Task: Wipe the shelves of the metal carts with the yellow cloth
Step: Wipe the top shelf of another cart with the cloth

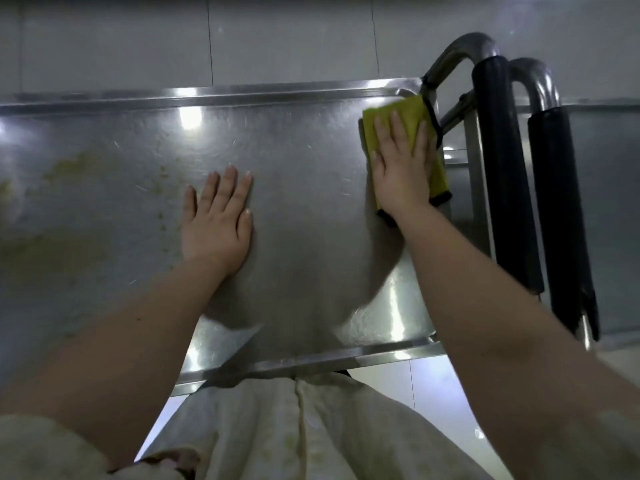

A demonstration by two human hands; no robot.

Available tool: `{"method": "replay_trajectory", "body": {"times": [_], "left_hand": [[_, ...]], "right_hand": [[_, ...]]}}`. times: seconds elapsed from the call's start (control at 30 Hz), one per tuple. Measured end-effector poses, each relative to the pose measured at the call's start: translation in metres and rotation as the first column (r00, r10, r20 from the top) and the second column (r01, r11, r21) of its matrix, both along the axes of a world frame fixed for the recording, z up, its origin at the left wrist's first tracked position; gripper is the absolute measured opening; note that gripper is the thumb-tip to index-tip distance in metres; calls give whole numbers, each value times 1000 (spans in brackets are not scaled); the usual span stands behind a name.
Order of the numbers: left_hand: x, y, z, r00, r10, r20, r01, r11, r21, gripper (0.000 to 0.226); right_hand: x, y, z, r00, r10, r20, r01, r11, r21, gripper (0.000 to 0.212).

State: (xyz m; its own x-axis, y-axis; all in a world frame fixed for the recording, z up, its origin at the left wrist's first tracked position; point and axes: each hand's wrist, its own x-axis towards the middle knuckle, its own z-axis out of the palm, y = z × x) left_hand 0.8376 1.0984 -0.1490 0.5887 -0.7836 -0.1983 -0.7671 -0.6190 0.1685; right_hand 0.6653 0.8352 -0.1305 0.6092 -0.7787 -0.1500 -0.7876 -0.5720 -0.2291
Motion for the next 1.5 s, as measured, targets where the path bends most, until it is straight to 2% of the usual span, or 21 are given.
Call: {"method": "replay_trajectory", "body": {"times": [0.1,0.2,0.3,0.43,0.57,0.67,0.77,0.83,0.9,0.97,1.03,1.13,1.23,1.3,1.4,1.5], "left_hand": [[2,-1,1,1000,-3,8,3,1000,20,58],[1,-2,1,1000,-11,18,10,999,43,57],[1,-2,4,1000,-16,4,16,998,67,56],[9,9,18,994,-49,-100,49,999,-2,57],[15,68,32,993,55,-108,-71,986,-149,53],[31,130,31,969,217,-119,-232,964,-127,51],[64,194,25,960,275,-56,-278,959,-61,49],[89,229,24,973,228,-32,-228,974,1,51],[110,250,24,994,113,-5,-113,992,58,57],[121,257,23,1000,20,13,-21,996,84,61],[123,258,22,1000,-5,17,3,996,89,61],[121,262,18,1000,-1,22,0,999,45,57],[126,266,14,1000,5,-25,-5,1000,-11,53],[132,266,13,992,20,-125,-30,996,-85,53],[151,275,17,957,54,-286,-118,970,-213,52],[175,296,16,989,62,-135,-82,986,-147,53]], "right_hand": [[-73,65,4,999,-31,9,31,999,34,56],[-147,141,2,998,-39,-58,41,999,22,60],[-184,182,1,992,-25,-122,29,999,36,59],[-175,184,9,984,-41,-172,49,998,38,57],[-168,190,9,980,-62,-188,65,998,9,58],[-163,193,6,977,-95,-189,95,995,-8,58],[-152,201,5,968,-165,-187,163,986,-27,58],[-139,209,5,959,-221,-176,217,975,-45,58],[-121,224,4,952,-262,-160,260,965,-35,58],[-94,248,1,950,-278,-140,276,961,-31,56],[-57,280,-1,956,-269,-119,266,963,-40,54],[15,342,1,975,-214,-64,213,977,-22,56],[92,412,5,998,-70,-2,70,997,32,57],[136,462,8,995,77,67,-77,997,-6,59],[173,516,9,956,290,41,-289,957,-24,60],[175,517,8,940,341,34,-340,940,-29,57]]}}
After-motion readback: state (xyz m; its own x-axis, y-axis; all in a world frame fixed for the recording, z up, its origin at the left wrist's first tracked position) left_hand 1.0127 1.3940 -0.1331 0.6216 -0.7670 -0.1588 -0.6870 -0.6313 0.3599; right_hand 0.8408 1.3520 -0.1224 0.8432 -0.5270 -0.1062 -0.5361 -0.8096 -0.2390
